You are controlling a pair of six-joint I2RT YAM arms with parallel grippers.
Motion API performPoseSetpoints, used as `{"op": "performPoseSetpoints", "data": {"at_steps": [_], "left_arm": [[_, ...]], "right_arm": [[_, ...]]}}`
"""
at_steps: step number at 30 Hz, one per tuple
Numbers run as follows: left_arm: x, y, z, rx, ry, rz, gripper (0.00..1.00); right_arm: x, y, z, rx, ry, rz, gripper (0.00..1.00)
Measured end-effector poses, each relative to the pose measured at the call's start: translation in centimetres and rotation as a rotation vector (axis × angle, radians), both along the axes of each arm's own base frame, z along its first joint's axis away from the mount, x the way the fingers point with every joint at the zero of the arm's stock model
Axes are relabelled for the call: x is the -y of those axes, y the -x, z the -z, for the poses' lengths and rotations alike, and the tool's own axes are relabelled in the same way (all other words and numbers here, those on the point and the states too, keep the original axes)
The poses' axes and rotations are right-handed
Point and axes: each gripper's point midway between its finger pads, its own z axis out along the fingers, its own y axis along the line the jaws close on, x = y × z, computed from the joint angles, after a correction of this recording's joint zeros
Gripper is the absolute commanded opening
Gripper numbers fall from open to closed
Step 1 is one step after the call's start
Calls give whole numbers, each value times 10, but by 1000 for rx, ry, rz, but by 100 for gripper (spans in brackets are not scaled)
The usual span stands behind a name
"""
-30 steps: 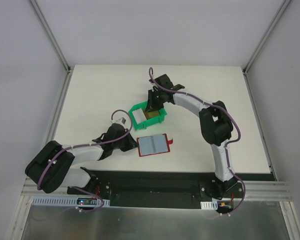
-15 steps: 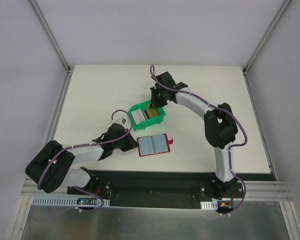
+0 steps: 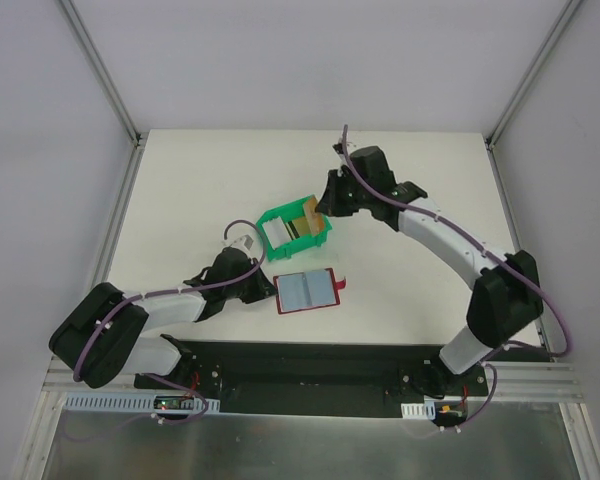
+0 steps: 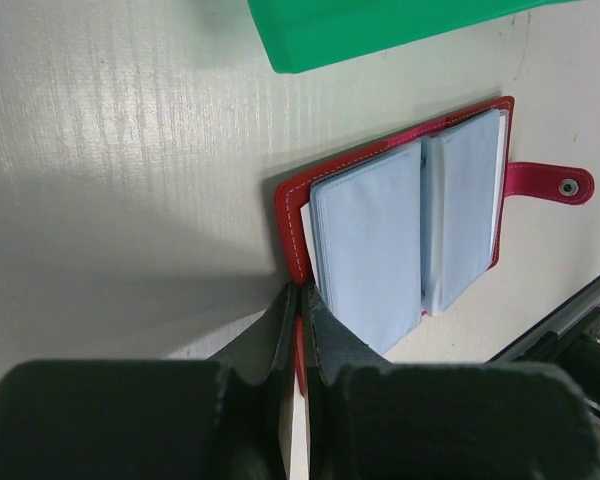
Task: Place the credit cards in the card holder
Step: Pick up the credit card from the storage box, then insert the credit card into the card holder.
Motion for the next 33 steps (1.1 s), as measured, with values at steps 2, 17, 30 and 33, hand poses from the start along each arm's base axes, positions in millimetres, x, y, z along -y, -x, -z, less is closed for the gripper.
{"op": "performPoseSetpoints", "data": {"at_steps": [2, 17, 30, 33], "left_arm": [[-1, -1, 0, 1, 1, -1, 0], [2, 9, 0, 0, 30, 41, 0], [4, 12, 0, -6, 47, 53, 0], [4, 12, 0, -10, 51, 50, 0]], "right_arm": [[9, 19, 3, -18, -25, 6, 0], [39, 94, 52, -164, -146, 58, 0], [22, 147, 114, -314, -202, 49, 0], [13, 148, 127, -340, -209, 51, 0]]}}
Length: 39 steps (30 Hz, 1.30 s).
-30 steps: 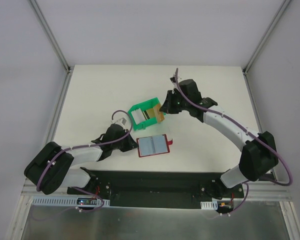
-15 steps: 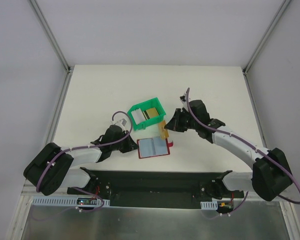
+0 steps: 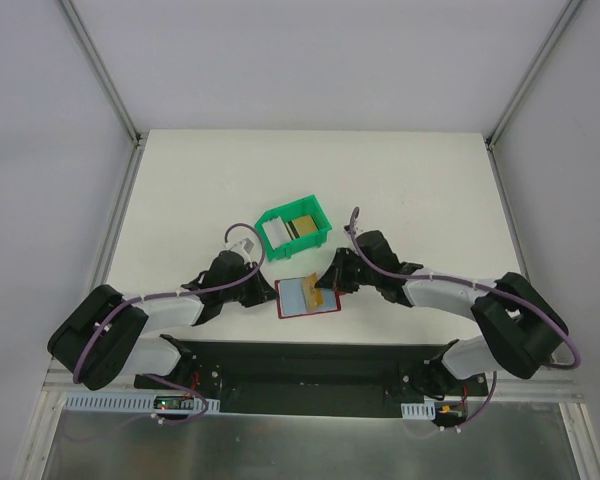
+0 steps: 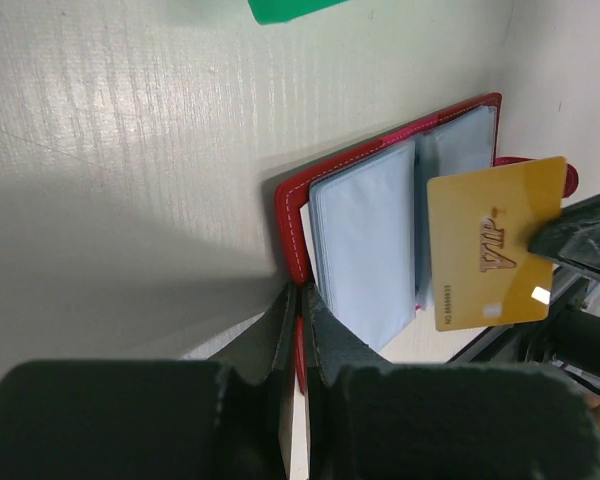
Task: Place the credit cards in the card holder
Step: Insert the credit card into the card holder.
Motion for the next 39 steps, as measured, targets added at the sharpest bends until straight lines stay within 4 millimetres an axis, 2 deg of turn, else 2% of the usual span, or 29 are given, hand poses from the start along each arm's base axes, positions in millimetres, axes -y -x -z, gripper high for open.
{"op": "performPoseSetpoints", "data": {"at_steps": [8, 14, 27, 39], "left_arm": [[0, 0, 0, -3, 4, -4, 0], [0, 0, 1, -5, 5, -6, 0], [1, 0, 2, -7, 9, -3, 0], [2, 0, 2, -7, 11, -2, 0]], "right_arm": [[-7, -7, 21, -6, 1, 18, 0], [0, -3, 33, -4, 6, 32, 0], [13, -8, 40, 6, 0, 71, 0], [6, -8, 43, -1, -27, 71, 1]]}}
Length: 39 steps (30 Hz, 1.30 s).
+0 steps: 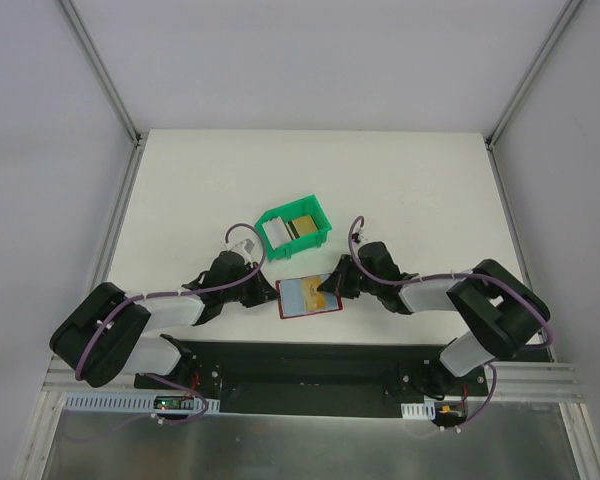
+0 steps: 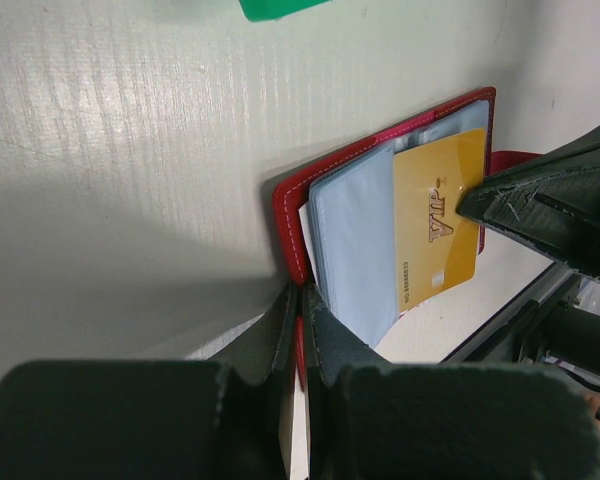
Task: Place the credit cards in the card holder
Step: Insert the credit card into the card holder.
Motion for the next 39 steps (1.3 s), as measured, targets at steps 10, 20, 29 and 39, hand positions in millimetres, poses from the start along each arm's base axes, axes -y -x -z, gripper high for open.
{"op": "performPoseSetpoints", "data": {"at_steps": [10, 20, 29, 39], "left_arm": [[0, 0, 0, -2, -1, 1, 0], [1, -1, 0, -2, 2, 1, 0], [2, -1, 0, -7, 8, -5, 0], [3, -1, 0, -14, 13, -10, 0]], "right_arm": [[-12, 3, -1, 12, 0, -12, 0], [-31, 9, 0, 16, 11, -15, 0], [-45, 8, 1, 7, 48, -23, 19], [-19, 9, -3, 35, 160, -1, 29]]}}
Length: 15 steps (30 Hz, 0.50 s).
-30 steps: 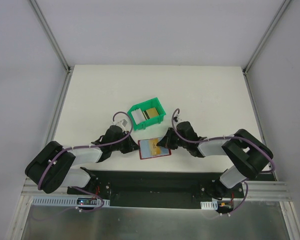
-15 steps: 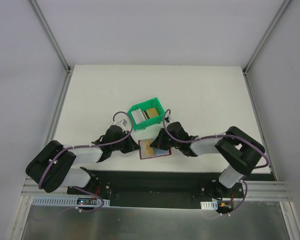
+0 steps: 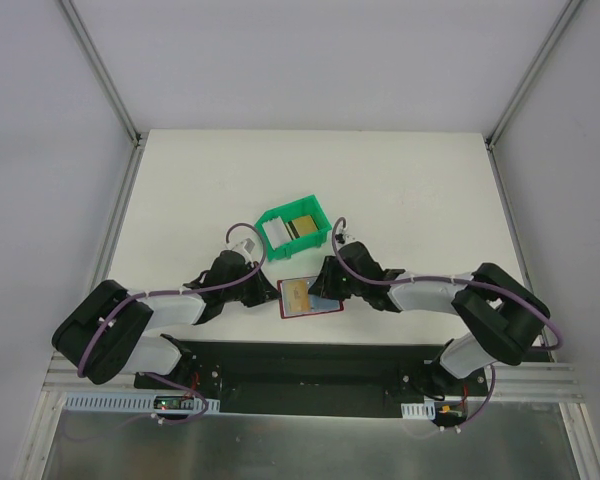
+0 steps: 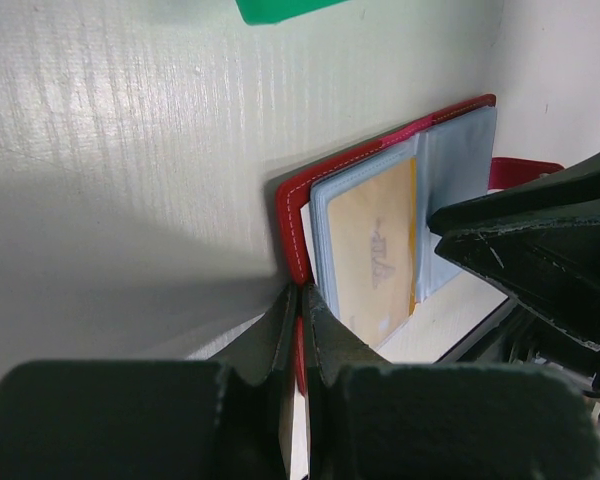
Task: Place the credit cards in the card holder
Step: Insert the credit card into the card holder.
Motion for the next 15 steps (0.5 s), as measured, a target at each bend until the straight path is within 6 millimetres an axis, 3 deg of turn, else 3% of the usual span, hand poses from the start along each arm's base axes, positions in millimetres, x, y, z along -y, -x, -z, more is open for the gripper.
{"op": "performPoseSetpoints", "data": {"at_steps": [6, 15], "left_arm": [[1, 0, 0, -2, 4, 3, 0], [2, 0, 0, -2, 7, 7, 0]], "right_arm": [[-4, 4, -2, -8, -4, -43, 28], [-33, 8, -2, -48, -32, -144, 28]]}}
